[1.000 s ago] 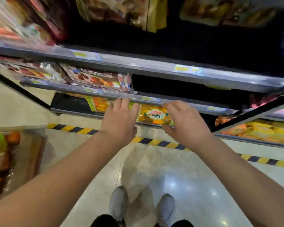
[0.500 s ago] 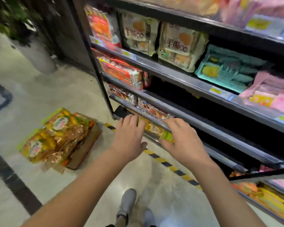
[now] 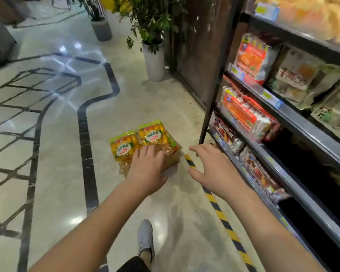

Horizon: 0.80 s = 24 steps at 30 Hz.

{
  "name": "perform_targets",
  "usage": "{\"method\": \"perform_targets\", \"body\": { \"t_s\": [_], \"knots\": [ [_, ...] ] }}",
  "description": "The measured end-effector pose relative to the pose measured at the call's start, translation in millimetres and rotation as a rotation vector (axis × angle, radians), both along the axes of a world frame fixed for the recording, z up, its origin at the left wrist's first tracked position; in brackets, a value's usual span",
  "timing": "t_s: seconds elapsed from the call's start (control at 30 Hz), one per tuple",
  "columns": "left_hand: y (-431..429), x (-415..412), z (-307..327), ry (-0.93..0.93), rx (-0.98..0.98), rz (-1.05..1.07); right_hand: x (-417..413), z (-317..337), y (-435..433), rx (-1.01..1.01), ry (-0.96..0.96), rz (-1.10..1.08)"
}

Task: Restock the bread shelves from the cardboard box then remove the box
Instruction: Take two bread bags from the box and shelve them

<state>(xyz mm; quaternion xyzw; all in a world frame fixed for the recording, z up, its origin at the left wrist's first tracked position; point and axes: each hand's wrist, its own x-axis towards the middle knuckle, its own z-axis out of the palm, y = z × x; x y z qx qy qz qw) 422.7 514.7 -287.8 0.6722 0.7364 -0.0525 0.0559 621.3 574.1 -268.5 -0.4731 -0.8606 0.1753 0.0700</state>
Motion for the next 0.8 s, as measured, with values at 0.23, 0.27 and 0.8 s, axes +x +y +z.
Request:
{"method": "perform_targets", "body": {
  "t_s": [0.23,0.27,0.8],
  "knots": [
    [25.9,-107.5,-8.8,-0.105,-0.021,0.166,-112.5,-21.0,60.1,-0.061,-0.048,0.109],
    [31.2,-123.8,-12.0,-0.112,-0.016,0.18,-128.5,-24.5,69.2,-0.071,-0.062,0.117],
    [155.9,-236.3,-85.3,-0.15,-0.227,0.23,-241.5,-96.6,208.3,-0.288,-0.17,0.141]
  ]
}}
